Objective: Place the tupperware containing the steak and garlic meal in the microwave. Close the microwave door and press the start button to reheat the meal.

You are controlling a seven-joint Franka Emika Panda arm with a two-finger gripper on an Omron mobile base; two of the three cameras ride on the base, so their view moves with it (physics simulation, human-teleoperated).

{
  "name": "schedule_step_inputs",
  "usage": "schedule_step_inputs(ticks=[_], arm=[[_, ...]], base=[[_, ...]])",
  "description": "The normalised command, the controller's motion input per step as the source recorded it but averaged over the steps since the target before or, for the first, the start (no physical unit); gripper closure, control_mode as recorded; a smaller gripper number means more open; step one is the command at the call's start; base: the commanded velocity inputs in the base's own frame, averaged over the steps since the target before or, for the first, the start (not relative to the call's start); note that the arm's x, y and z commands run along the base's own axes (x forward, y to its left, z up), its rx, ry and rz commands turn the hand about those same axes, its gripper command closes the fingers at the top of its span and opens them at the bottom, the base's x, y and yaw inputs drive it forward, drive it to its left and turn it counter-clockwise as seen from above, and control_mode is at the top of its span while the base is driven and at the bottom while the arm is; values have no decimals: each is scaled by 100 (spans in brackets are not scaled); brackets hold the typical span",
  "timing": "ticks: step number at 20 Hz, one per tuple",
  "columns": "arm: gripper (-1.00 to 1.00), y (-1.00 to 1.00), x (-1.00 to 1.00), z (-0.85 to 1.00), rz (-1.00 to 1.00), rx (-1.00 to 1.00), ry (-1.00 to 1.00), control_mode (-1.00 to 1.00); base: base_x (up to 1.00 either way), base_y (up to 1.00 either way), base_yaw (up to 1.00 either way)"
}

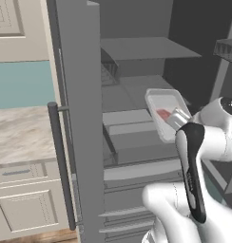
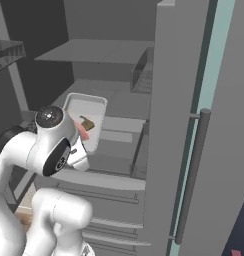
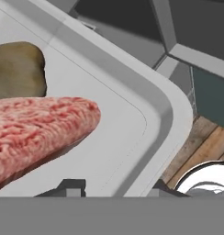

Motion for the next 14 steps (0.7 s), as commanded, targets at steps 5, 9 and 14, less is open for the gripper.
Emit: schedule_step_inputs(ticks=[5, 9, 14], arm=[[100, 0, -29, 0, 0, -8, 0, -100], [100, 0, -9, 8, 0, -5, 0, -100], [100, 0, -4, 24, 0, -2, 0, -100]], base=[[0, 0, 0], [0, 0, 0], [0, 0, 0]])
